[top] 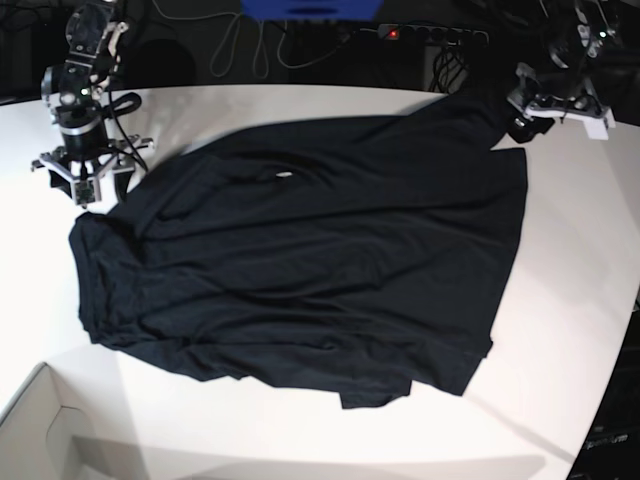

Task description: Layout the t-shirt on the table in an organized manner, then fold the t-shirt properly

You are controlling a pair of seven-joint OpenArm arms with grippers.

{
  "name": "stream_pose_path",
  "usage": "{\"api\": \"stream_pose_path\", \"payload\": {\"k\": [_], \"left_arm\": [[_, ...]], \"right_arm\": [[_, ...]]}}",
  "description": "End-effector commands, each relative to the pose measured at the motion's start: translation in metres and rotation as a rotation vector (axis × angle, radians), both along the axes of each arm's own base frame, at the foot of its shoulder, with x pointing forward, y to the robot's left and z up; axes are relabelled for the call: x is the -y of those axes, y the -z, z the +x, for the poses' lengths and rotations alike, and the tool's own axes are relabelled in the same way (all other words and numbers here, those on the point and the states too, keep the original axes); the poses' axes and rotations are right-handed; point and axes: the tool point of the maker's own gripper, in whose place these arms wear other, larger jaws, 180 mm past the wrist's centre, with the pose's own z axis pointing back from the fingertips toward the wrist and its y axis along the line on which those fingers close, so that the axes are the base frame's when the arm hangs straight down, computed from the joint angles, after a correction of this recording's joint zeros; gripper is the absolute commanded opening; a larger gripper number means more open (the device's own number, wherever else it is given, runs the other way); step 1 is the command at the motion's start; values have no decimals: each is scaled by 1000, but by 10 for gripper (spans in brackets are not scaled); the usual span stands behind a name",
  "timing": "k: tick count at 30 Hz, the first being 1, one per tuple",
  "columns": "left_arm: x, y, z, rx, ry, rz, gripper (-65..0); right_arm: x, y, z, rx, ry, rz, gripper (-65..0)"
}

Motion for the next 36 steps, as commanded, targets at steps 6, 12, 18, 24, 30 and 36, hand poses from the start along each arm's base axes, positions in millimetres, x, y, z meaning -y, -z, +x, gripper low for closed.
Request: {"api": "stream_pose_path", "payload": {"k": [6,12,18,24,30,36], "left_arm": [[-1,14,-10,-36,-22,-35,-313],[10,31,-13,-94,40,-2,-313],[27,35,-3,-97,95,1,-315],[35,37,-5,-106,125,-10,-364],[36,35,-5,-100,125,-14,-479],[34,34,-4,-98,122,-9,-650]], "right_arm": [[-3,-14,2,53,-10,-7,-284],[-15,-23,-6,69,-11,1,-284],[-29,-22,-18,48,-51,-2,-284],[-36,-21,-27,38,-53,9,-284],[-36,-18,-36,19,-53,8,-285],[-41,-29,-33,51,-52,6,-285]]}}
